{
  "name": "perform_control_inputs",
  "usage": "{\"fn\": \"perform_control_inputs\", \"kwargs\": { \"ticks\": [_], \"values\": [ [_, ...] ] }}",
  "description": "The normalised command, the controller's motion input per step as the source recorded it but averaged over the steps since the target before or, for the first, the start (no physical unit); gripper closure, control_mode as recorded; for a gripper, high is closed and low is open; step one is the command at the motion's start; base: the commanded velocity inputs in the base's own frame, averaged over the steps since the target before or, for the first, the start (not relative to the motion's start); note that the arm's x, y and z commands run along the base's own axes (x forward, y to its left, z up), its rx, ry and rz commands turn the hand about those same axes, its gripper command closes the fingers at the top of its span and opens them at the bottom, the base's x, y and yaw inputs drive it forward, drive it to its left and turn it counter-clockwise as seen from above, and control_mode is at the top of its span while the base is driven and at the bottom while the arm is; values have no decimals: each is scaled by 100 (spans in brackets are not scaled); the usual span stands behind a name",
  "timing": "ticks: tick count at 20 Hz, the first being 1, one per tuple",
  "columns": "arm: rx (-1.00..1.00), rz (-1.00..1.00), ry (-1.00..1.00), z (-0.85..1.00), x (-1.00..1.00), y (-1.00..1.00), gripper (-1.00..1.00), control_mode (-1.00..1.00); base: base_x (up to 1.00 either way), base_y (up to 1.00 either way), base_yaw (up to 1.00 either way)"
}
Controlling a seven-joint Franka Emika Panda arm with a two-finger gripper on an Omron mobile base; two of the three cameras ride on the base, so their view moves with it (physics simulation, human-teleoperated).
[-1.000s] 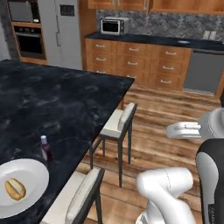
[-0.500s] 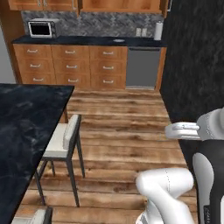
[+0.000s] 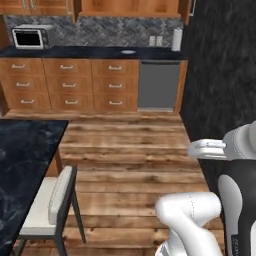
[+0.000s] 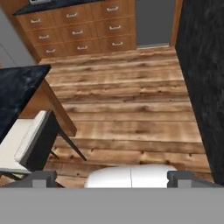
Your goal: Move the hot dog bun to the plate on the dining table and place the condiment next to that plate. Then navigate to the fridge and take the sausage and place it on the plate as well.
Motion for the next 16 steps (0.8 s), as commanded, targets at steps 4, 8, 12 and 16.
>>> {"fn": "perform_control_inputs", "kwargs": {
  "ticks": [4,8,12,16],
  "values": [
    [0,0,0,0,0,0,-100,100,100,-27,3],
    [0,0,0,0,0,0,-100,100,100,-30,31],
    [0,0,0,0,0,0,-100,100,100,-26,37],
    [0,0,0,0,0,0,-100,100,100,-17,45]
  ]
}}
